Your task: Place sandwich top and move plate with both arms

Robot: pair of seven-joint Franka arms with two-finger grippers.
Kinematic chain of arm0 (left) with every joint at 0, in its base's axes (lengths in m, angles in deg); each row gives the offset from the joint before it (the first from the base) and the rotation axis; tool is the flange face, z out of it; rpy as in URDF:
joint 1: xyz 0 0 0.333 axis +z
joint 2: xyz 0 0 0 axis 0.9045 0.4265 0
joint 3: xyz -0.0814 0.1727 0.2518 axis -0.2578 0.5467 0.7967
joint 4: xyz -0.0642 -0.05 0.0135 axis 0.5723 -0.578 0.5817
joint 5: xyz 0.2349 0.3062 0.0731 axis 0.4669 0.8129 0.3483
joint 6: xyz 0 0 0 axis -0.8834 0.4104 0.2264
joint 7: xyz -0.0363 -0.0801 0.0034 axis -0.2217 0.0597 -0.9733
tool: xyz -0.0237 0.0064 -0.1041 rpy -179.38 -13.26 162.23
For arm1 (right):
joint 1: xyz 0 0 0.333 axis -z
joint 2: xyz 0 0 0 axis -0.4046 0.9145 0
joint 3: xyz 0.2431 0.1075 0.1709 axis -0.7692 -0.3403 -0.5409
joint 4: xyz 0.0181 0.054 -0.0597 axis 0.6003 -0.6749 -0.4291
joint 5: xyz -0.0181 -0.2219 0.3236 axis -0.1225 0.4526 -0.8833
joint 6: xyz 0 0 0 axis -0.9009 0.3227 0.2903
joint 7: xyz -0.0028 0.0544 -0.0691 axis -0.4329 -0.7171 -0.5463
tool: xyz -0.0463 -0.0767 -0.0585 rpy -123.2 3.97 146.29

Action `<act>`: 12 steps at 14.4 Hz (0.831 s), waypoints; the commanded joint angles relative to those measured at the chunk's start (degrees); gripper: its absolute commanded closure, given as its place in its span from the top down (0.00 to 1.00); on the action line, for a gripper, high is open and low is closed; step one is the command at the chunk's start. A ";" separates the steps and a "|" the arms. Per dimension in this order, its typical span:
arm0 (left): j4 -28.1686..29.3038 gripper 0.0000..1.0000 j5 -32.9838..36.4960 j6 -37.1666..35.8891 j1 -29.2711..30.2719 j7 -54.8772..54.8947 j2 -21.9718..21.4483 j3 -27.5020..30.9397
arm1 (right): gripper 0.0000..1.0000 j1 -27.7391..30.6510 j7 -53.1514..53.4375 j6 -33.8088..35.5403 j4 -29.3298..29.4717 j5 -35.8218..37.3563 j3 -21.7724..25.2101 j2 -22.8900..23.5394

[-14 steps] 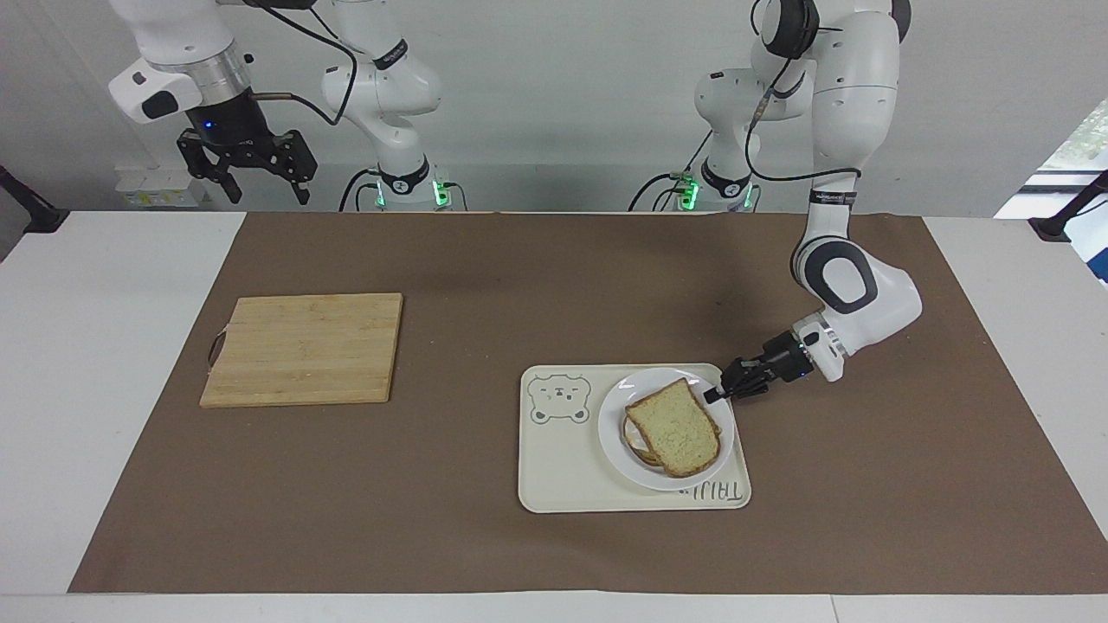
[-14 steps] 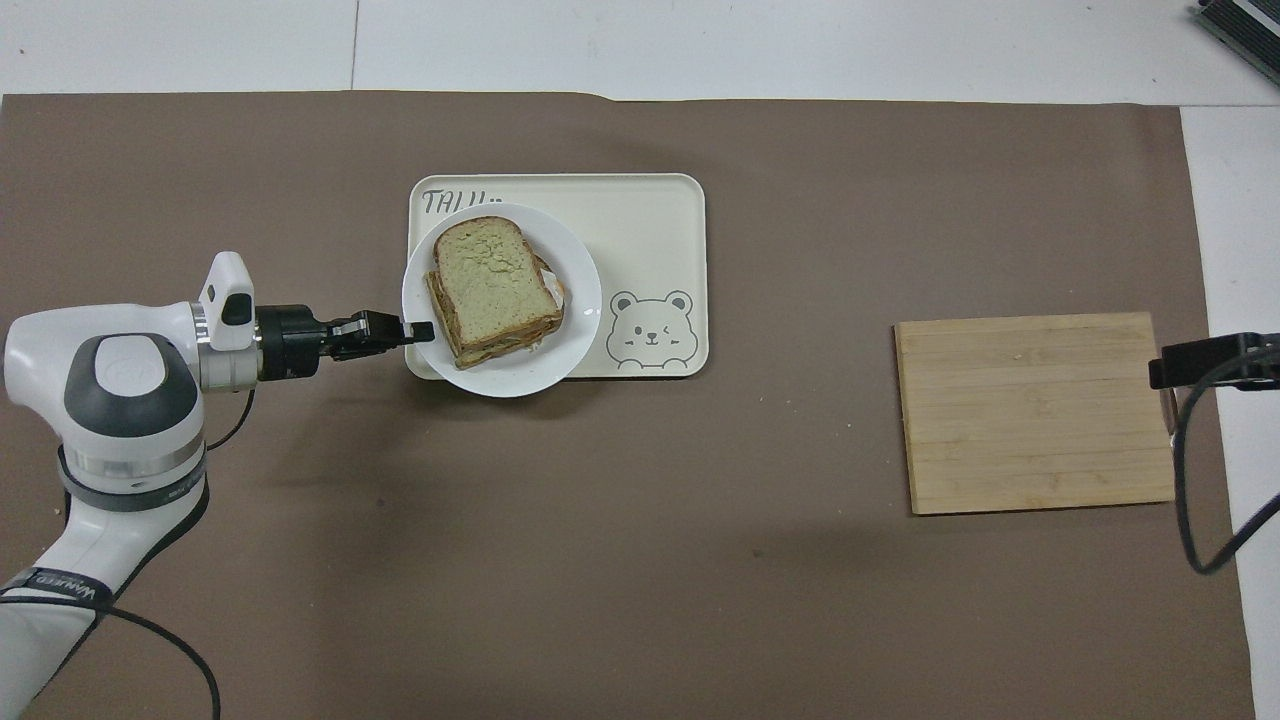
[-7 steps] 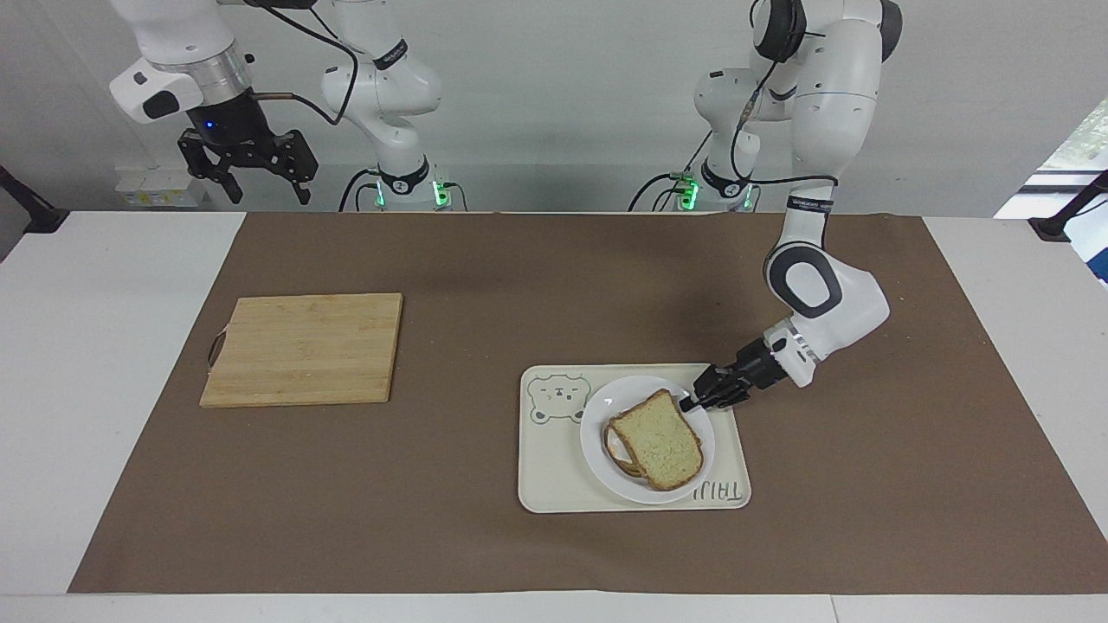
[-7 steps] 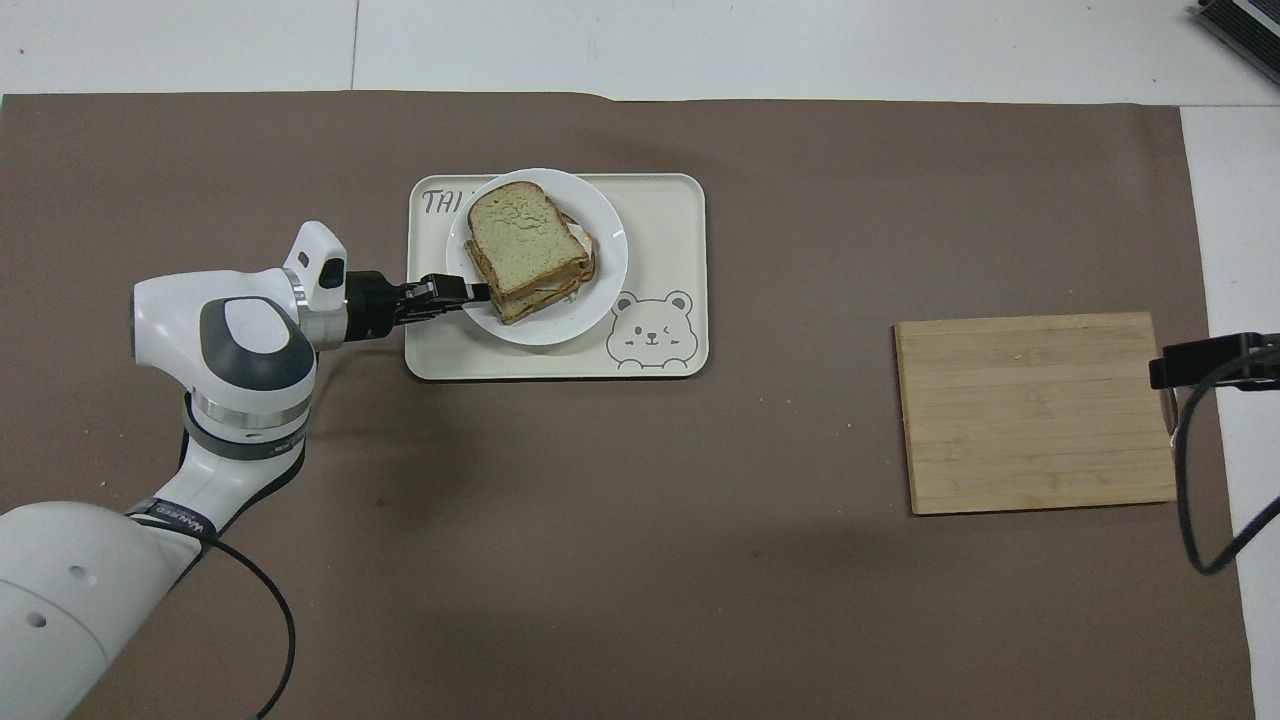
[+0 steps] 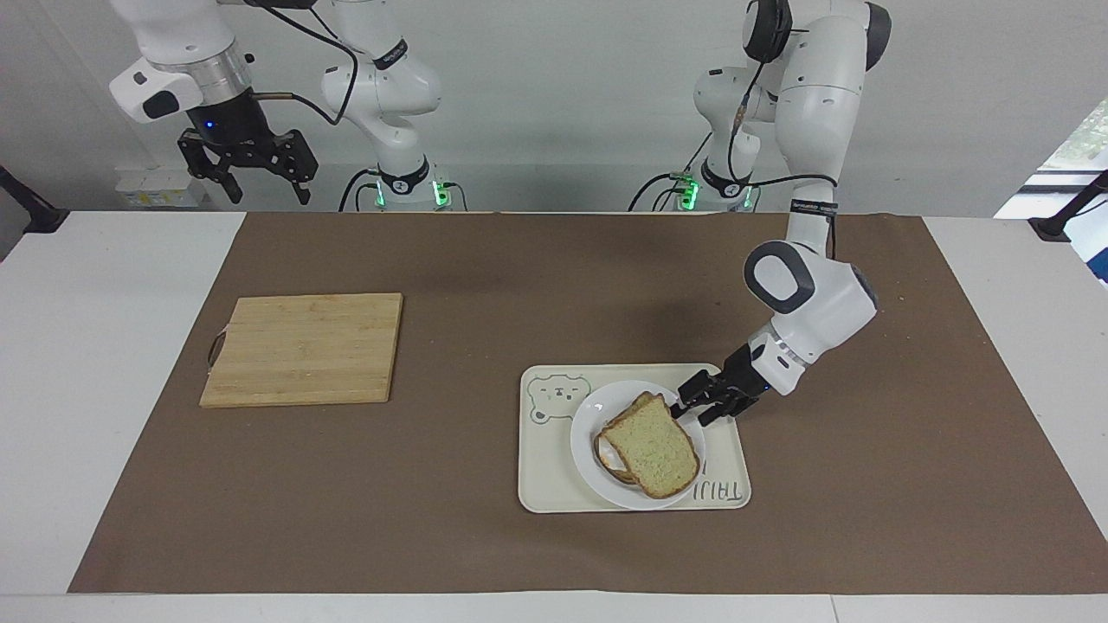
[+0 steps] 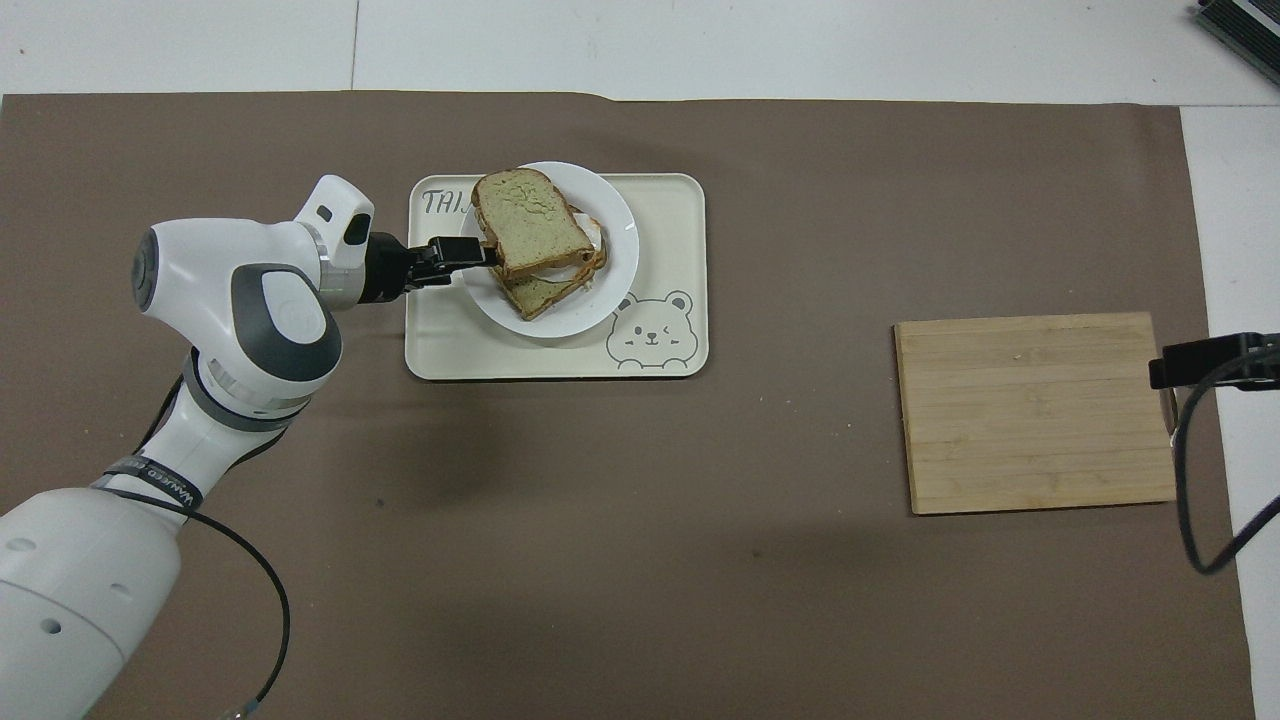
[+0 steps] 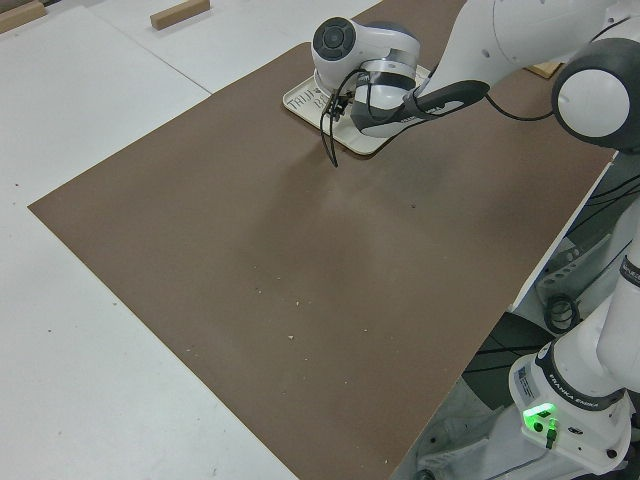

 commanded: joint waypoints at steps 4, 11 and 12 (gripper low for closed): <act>1.19 1.00 1.93 -0.22 -0.26 -3.76 -6.76 2.46 | 1.00 -0.17 -0.99 0.35 -0.31 -1.12 0.42 -0.52; -2.75 1.00 22.11 -9.95 0.00 -9.02 -9.49 4.30 | 1.00 -0.17 -0.99 0.35 -0.31 -1.12 0.42 -0.60; -4.85 1.00 25.45 -13.81 0.00 -9.29 -9.85 5.26 | 1.00 -0.17 -0.99 0.35 -0.31 -1.12 0.42 -0.60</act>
